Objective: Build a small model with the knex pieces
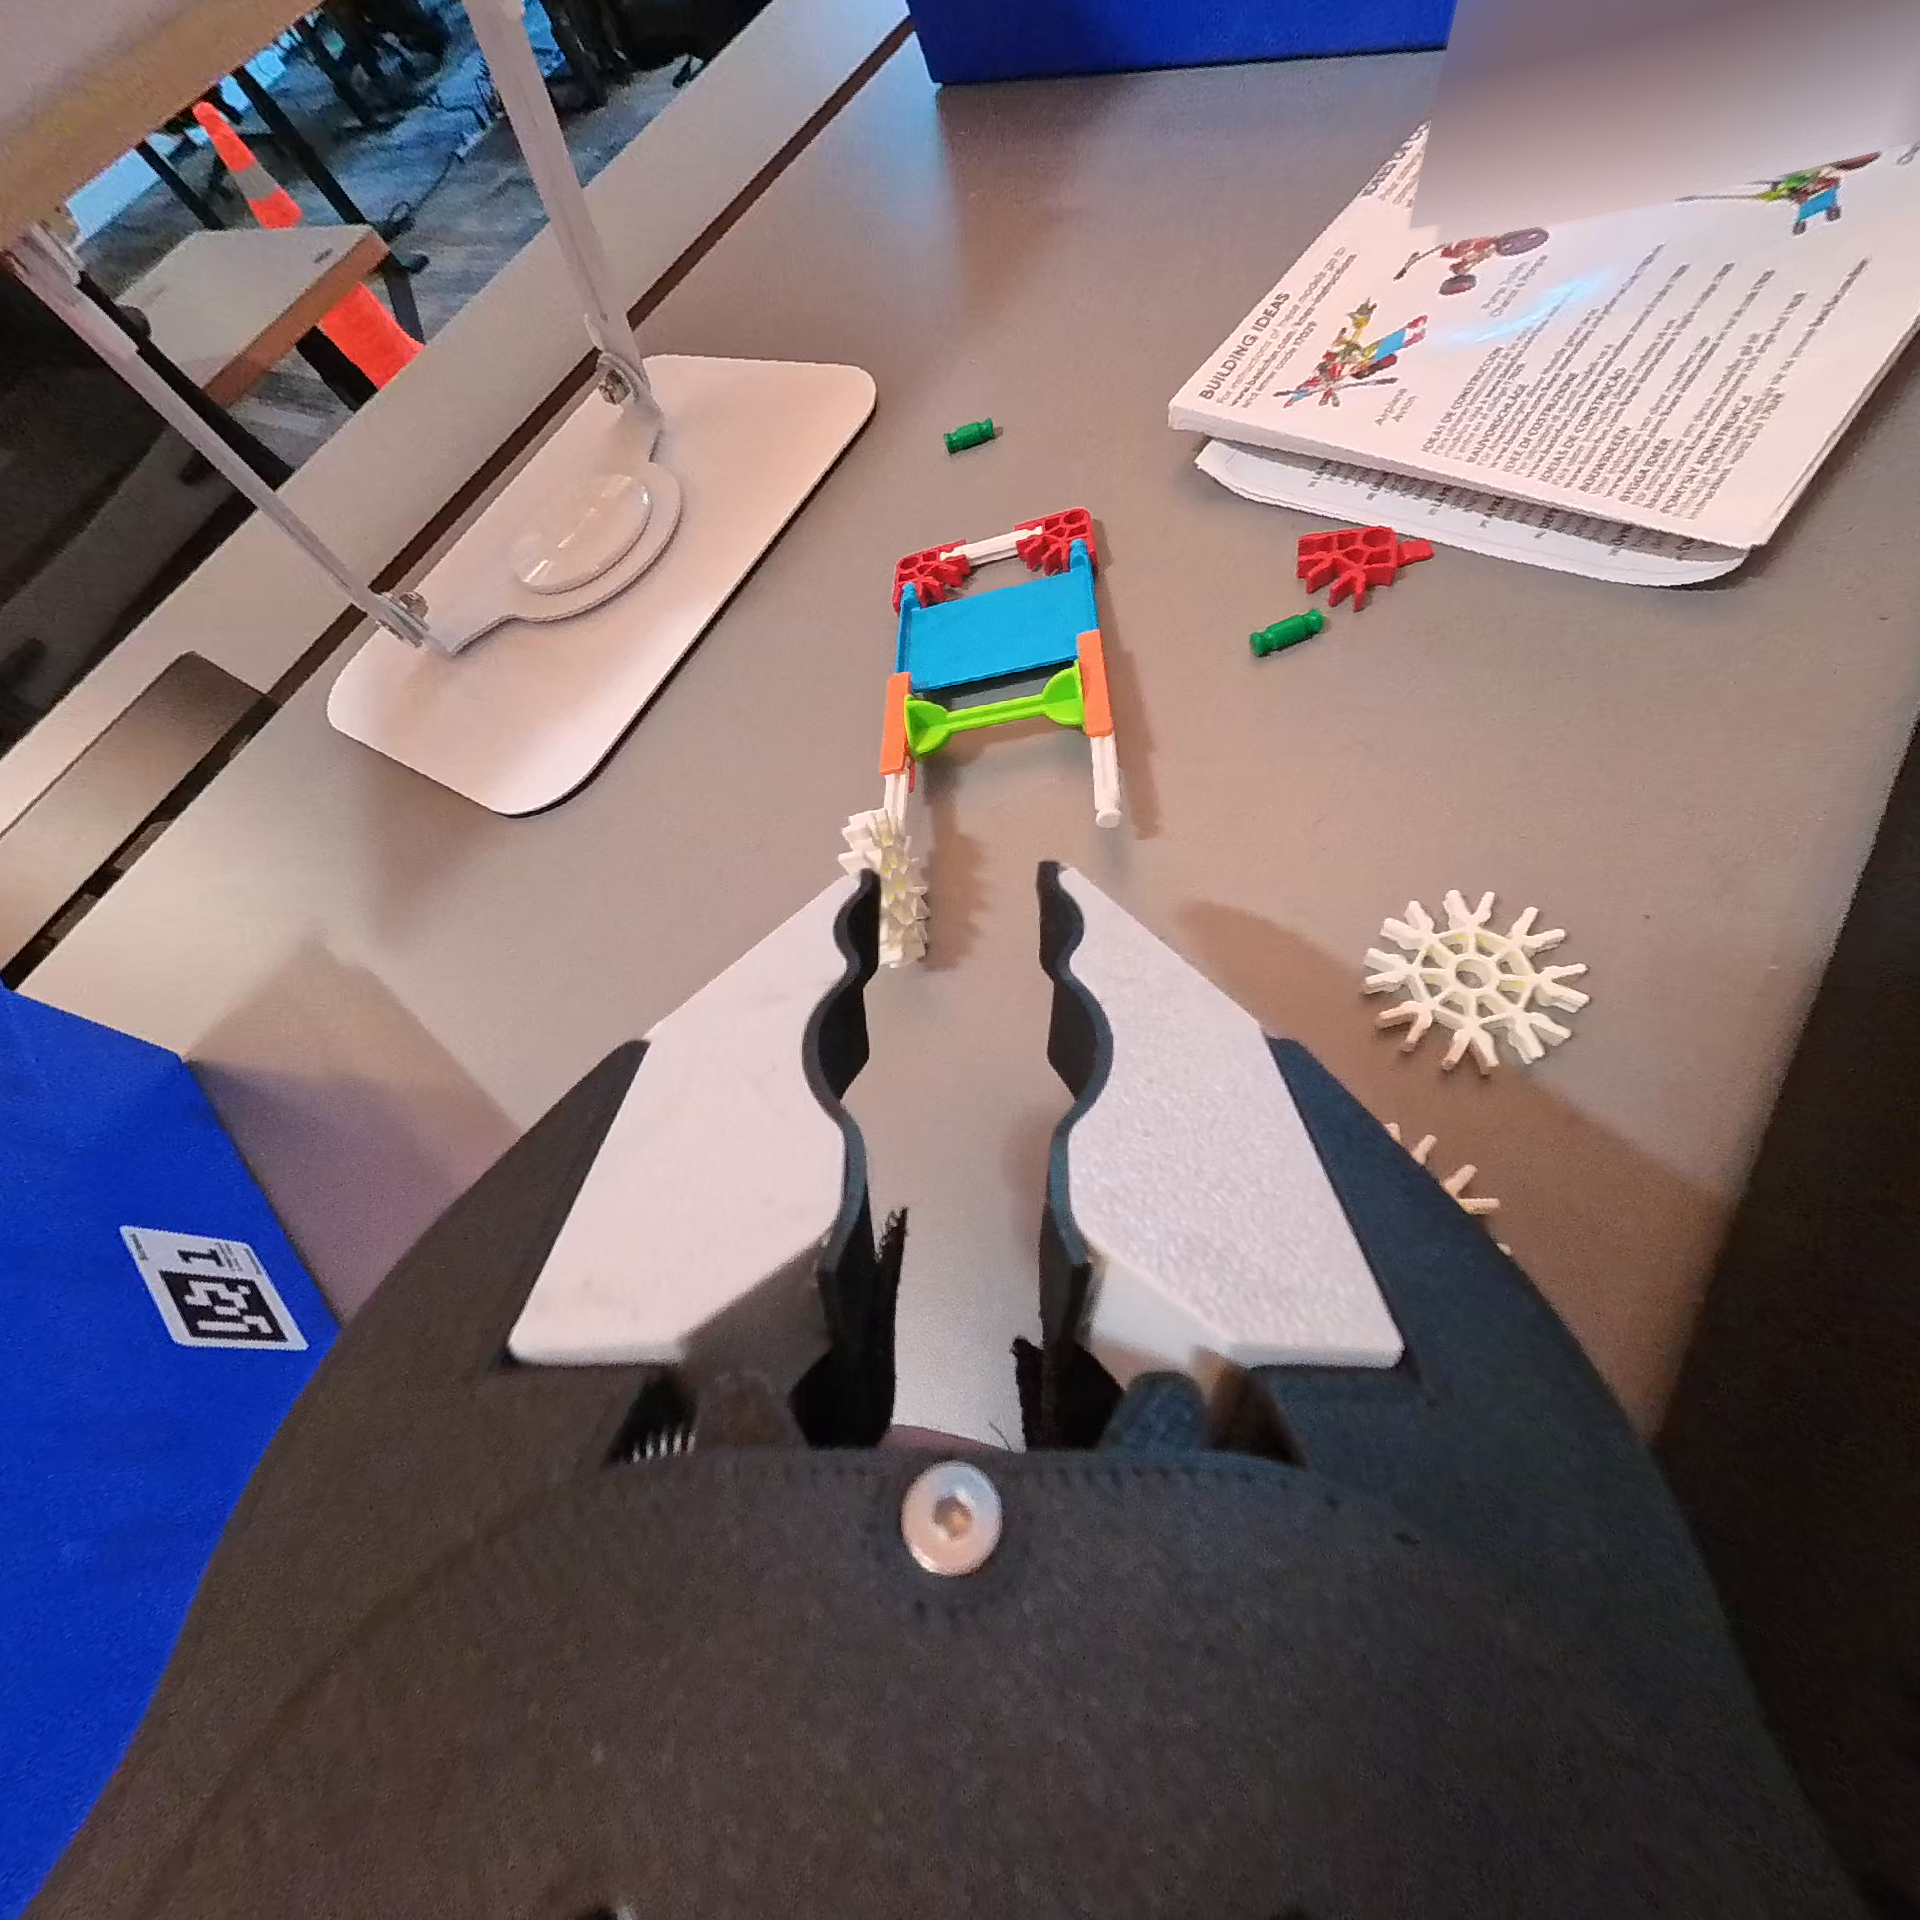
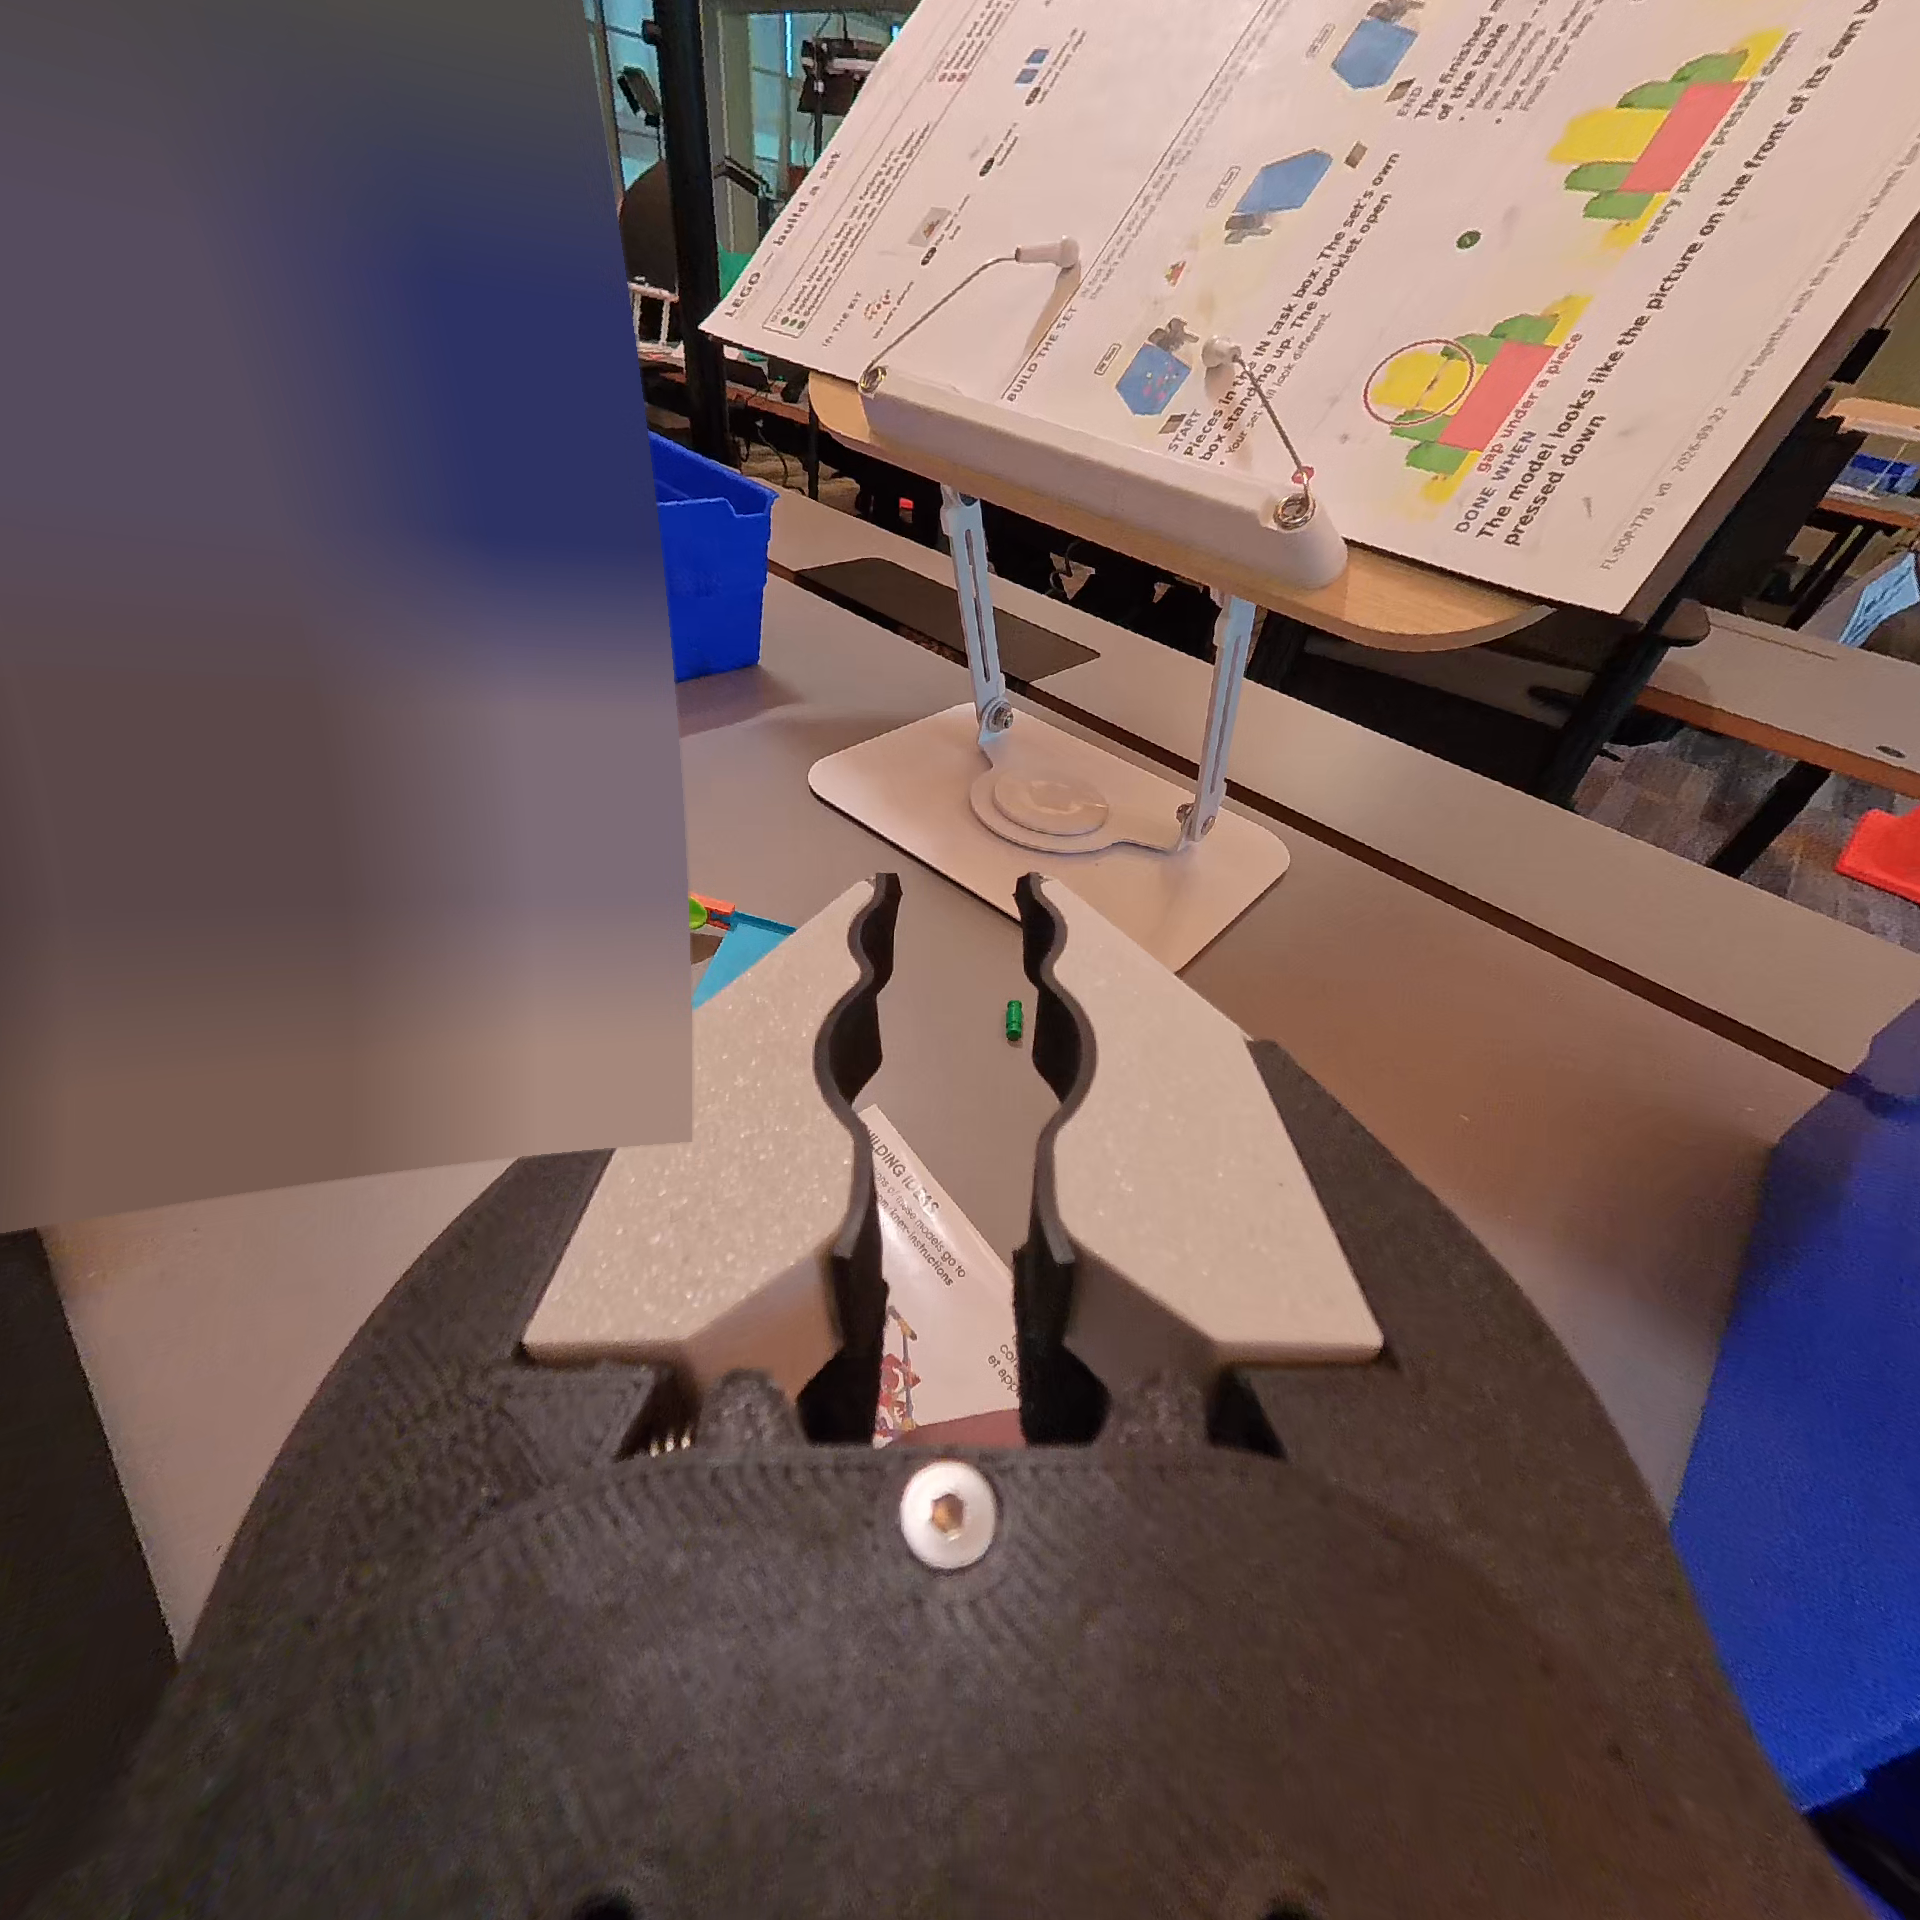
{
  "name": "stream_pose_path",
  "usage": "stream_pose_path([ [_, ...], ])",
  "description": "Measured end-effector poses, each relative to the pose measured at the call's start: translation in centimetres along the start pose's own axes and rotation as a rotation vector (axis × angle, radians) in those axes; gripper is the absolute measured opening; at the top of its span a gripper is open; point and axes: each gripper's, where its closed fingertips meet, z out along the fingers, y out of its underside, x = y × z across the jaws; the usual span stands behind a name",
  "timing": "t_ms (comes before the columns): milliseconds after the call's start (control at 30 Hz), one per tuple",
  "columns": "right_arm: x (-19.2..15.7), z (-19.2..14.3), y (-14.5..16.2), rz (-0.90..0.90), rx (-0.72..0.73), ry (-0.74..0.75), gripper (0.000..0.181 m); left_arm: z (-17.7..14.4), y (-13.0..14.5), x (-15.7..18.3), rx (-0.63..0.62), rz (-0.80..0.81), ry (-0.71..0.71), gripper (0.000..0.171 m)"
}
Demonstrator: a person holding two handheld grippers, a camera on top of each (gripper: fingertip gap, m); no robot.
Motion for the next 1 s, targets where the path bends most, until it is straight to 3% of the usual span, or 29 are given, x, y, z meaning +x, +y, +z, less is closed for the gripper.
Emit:
stream_pose_path([
  [1000,-0.09,0.01,0.06,-0.004,-0.002,-0.005,0.022,0.51,0.32,0.53,-0.015,0.003,0.025,0.029],
])
